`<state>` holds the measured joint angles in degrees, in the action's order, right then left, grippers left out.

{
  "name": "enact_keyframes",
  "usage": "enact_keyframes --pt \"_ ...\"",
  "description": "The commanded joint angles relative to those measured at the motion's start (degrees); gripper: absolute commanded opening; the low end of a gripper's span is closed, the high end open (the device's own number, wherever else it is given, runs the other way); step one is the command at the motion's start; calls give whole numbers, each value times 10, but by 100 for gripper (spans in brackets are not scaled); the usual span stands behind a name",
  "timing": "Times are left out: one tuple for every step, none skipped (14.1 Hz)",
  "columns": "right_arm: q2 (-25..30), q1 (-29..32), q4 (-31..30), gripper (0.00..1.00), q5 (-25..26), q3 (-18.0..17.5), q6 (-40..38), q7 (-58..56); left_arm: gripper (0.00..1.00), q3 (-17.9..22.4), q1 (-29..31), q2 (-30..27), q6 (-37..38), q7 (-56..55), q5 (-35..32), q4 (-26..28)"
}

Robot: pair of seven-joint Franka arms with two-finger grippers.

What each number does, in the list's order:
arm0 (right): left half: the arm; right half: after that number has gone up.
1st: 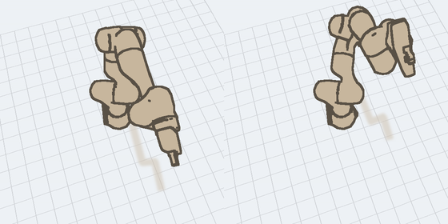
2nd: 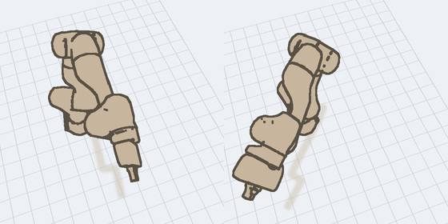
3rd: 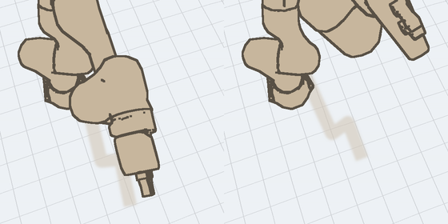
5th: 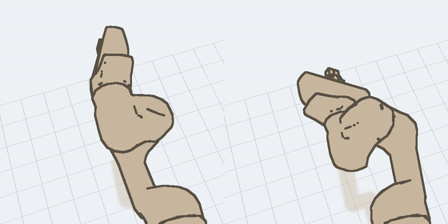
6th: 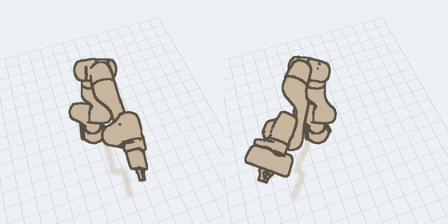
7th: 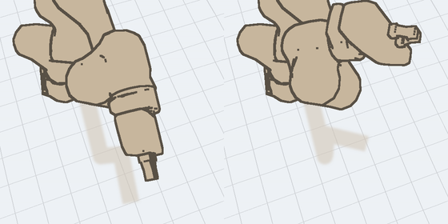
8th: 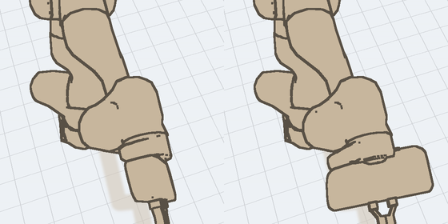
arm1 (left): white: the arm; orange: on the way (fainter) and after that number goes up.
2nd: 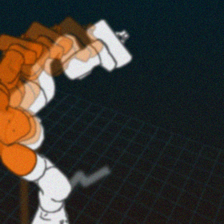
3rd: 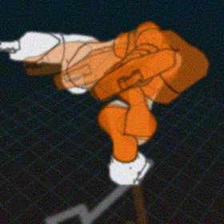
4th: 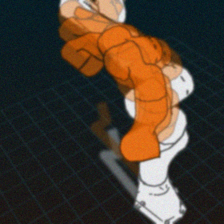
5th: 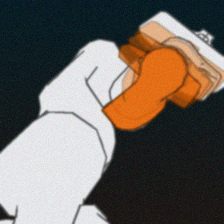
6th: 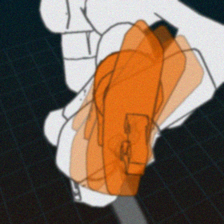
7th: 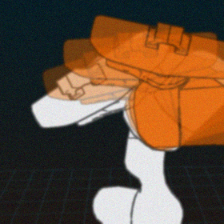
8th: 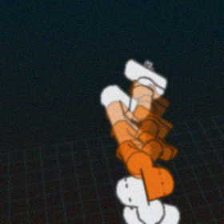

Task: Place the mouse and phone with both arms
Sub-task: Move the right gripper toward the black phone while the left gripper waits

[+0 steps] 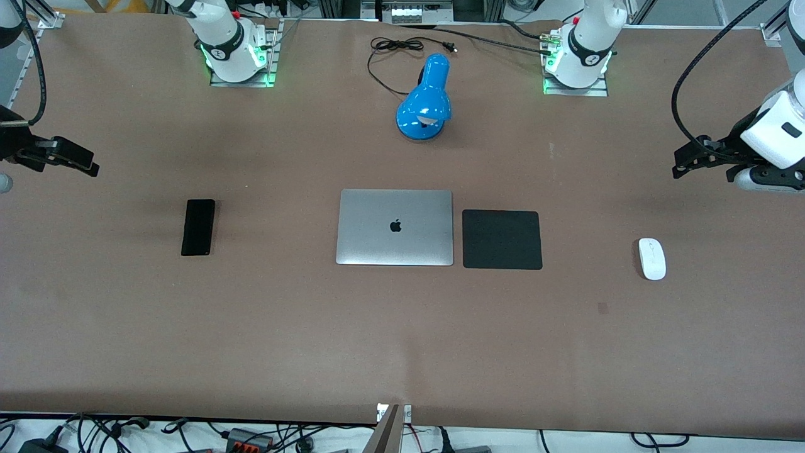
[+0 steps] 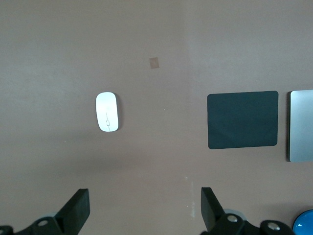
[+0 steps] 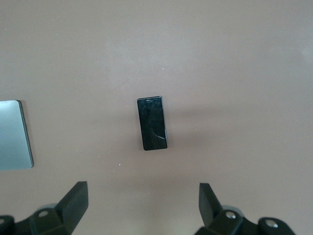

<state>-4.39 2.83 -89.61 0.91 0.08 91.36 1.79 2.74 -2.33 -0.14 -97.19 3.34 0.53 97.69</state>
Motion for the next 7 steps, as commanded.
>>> enact_keyframes --pt "15 2 -18 100 -11 1 8 7 100 2 -4 0 11 -5 6 -9" --pt "15 2 -18 100 -11 1 9 7 100 2 -4 0 11 -5 6 -9" --pt "14 2 -19 100 -11 1 11 7 100 2 -4 0 11 -5 6 -9" --pt "14 2 -20 100 -10 0 11 6 100 2 -4 0 11 -5 6 -9" --pt "14 2 -22 100 -10 0 11 5 100 2 -4 0 11 -5 6 -9" --pt "14 2 -29 100 -10 0 8 -5 100 2 -4 0 11 -5 6 -9" --pt "14 1 -40 100 -9 -2 10 -6 100 2 -4 0 11 -5 6 -9"
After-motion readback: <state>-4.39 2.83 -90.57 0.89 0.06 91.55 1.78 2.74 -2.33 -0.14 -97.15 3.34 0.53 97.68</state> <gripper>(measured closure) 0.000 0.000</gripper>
